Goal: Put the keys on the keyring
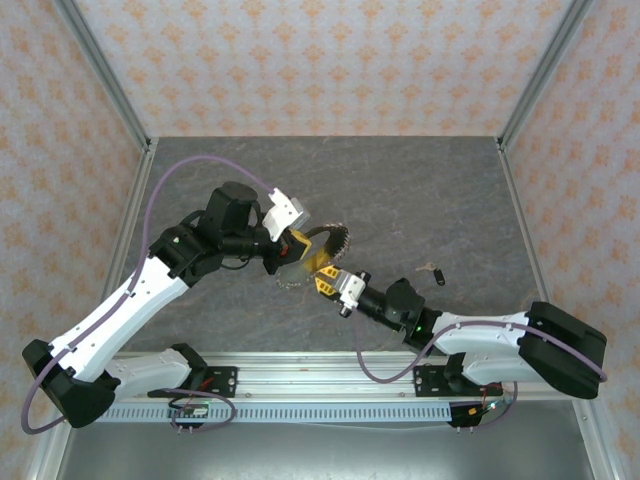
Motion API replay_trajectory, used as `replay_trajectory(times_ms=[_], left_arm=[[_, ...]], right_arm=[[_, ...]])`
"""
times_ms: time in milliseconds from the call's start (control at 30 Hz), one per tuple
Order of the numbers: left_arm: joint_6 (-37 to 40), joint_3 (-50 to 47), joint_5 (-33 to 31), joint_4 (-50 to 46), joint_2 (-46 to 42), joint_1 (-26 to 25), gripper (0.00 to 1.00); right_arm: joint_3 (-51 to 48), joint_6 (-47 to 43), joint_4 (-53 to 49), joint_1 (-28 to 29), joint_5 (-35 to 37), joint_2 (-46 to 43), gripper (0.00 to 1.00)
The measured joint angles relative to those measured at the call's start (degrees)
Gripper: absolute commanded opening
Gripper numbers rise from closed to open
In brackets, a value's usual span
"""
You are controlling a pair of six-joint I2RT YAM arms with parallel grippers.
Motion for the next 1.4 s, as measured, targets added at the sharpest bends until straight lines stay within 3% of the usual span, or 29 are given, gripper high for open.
replay_trajectory(times_ms=[967, 1400], left_arm=[[-0.15, 0.00, -1.60, 0.04, 0.02, 0.00, 0.00], [-0.24, 0.00, -1.57, 0.04, 0.02, 0.00, 0.00]], right_arm=[[1.01, 0.76, 2.29, 1.77, 8.11, 4.37, 0.27], [0.37, 0.83, -1.16, 1.77, 7.93, -1.01, 0.29]])
